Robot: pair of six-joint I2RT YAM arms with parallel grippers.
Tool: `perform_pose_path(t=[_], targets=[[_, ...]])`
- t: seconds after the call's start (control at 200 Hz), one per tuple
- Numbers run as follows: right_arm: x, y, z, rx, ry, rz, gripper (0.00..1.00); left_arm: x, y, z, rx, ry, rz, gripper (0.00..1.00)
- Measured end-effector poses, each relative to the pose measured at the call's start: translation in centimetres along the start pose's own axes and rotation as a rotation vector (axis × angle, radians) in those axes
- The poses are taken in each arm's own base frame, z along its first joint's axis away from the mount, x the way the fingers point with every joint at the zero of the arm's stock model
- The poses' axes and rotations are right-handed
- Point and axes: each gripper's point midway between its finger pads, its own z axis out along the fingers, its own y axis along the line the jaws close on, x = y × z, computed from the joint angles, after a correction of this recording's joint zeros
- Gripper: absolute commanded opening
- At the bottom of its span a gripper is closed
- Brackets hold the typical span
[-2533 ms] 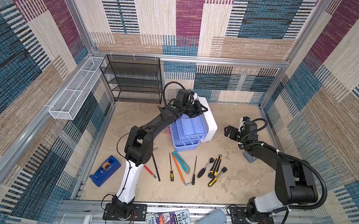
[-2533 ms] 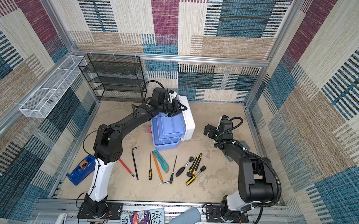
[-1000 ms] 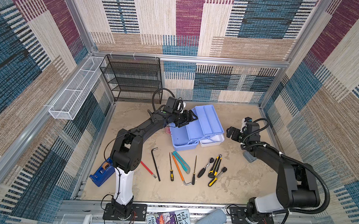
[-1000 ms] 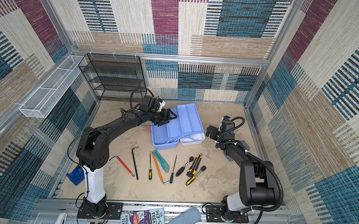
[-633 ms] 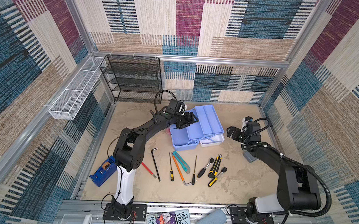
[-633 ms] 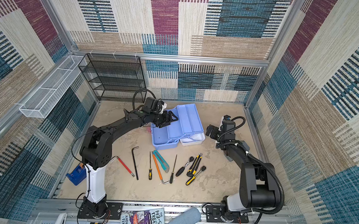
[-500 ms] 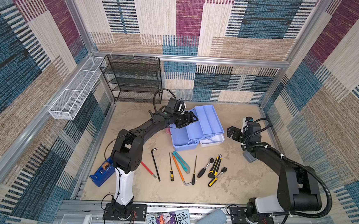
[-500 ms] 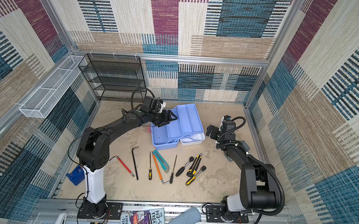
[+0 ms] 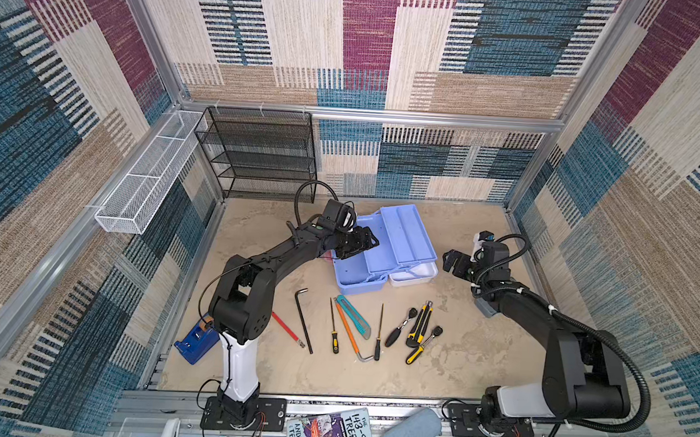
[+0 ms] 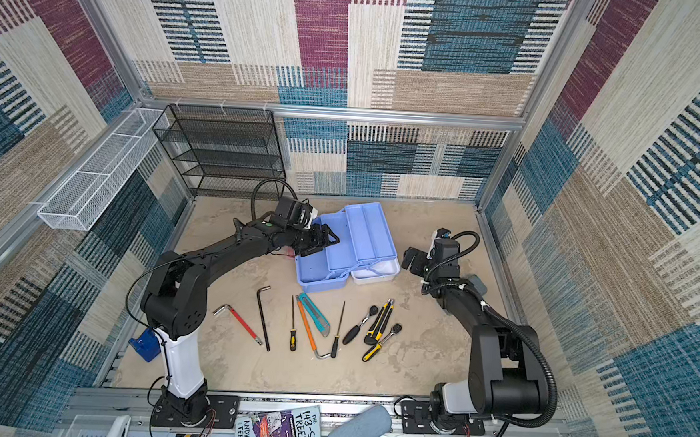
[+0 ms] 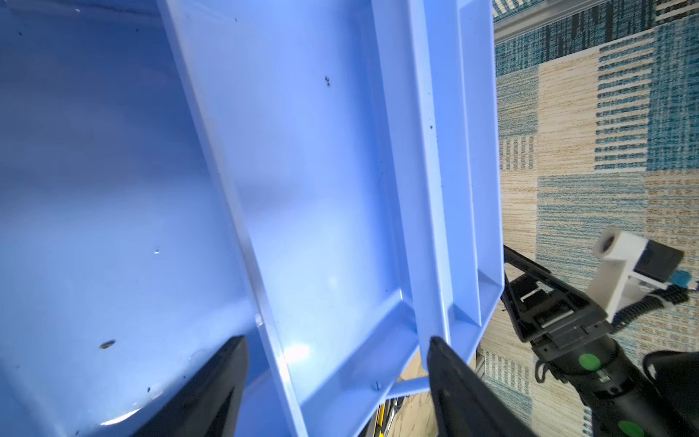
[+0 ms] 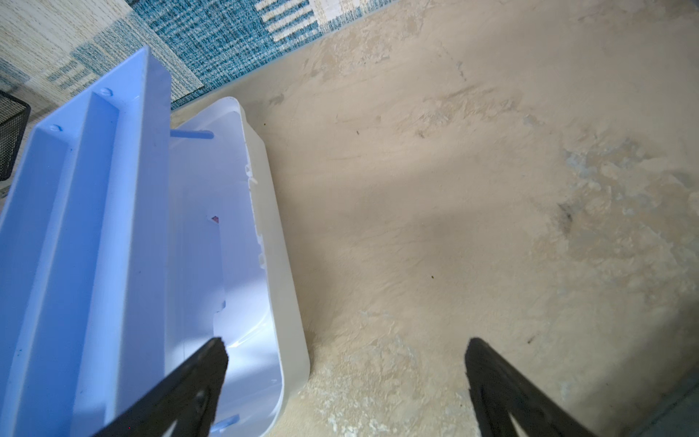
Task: Pack the tool kit
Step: 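Hold the lavender trays open with the left gripper while the right moves to the tools, then lower the right gripper onto the silver ratchet beside the yellow knife and grasp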
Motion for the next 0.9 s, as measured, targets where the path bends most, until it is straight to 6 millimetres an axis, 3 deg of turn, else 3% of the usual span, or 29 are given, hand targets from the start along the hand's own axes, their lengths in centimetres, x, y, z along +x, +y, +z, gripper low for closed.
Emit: perform_pose_path(t=[0.321, 0.571, 0.741, 0.897], targets=[[0.4, -0.1, -0.7, 0.002, 0.001, 0.029, 1.00, -0.4, -2.5, 2.4, 0.059, 0.031, 0.031, 0.75], [2.4, -0.8, -2.0, 0.027, 0.054, 0.077, 0.95, -0.2, -3.5, 3.0, 0.093, 0.048, 0.029, 0.76], [4.6, -1.2, -4.1, 0.031, 0.081, 0.160, 0.86, -0.4, -4.2, 1.9, 0.112, 0.028, 0.041, 0.80], [8.0, 0.2, -6.1, -0.011, 0.132, 0.232, 0.83, -0.8, -5.6, 0.0, 0.131, -0.004, 0.092, 0.82]])
